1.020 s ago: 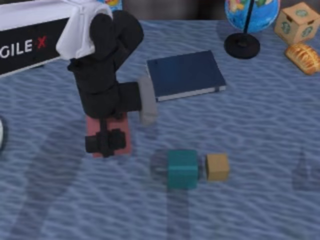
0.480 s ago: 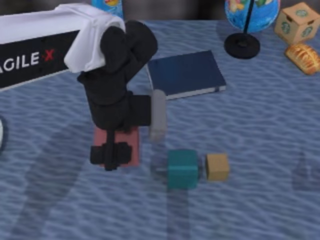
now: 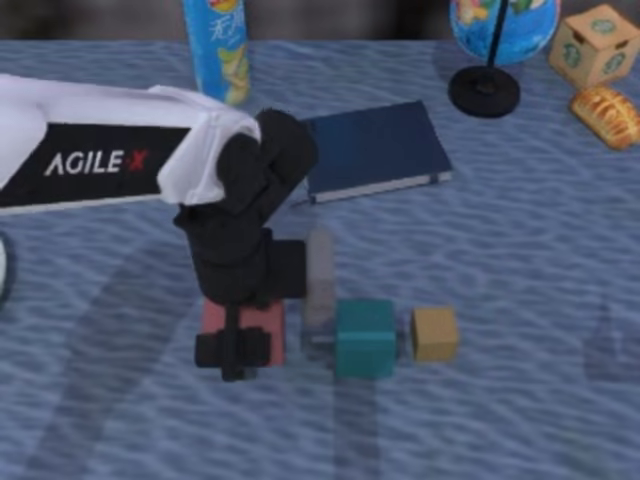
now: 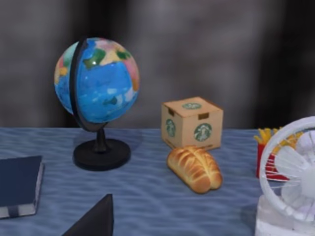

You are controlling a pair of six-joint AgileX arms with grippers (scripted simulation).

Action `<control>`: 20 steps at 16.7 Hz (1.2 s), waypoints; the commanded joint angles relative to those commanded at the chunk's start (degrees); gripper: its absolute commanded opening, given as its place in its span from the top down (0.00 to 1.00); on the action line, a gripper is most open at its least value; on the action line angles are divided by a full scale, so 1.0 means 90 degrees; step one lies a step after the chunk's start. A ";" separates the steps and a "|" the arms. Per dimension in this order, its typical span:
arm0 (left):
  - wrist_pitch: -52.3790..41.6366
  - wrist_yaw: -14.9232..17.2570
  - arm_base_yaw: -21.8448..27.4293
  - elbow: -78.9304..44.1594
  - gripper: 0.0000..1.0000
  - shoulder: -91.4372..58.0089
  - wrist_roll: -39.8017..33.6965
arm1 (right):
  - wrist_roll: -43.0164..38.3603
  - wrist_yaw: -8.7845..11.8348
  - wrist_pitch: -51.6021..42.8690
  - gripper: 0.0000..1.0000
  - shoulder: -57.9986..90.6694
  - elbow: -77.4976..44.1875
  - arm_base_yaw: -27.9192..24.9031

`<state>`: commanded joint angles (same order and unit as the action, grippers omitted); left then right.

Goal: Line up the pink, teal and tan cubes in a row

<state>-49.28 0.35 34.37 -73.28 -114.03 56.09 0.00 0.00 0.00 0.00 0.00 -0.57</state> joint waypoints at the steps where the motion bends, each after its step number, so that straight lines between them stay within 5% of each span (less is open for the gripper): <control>1: 0.0004 0.0000 0.0000 0.0003 1.00 -0.0002 0.0000 | 0.0000 0.0000 0.0000 0.00 0.0000 0.0000 0.0000; 3: 0.0004 0.0000 0.0000 0.0003 1.00 -0.0002 0.0000 | 0.0000 0.0000 0.0000 0.00 0.0000 0.0000 0.0000; 16: 0.0004 0.0000 0.0000 0.0003 0.02 -0.0002 0.0000 | 0.0000 0.0000 0.0000 0.00 0.0000 0.0000 0.0000; 20: 0.0004 0.0000 0.0000 0.0003 0.00 -0.0002 0.0000 | 0.0000 0.0000 0.0000 0.00 0.0000 0.0000 0.0000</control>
<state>-49.25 0.35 34.38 -73.26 -114.05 56.09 0.00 0.00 0.00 0.00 0.00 -0.57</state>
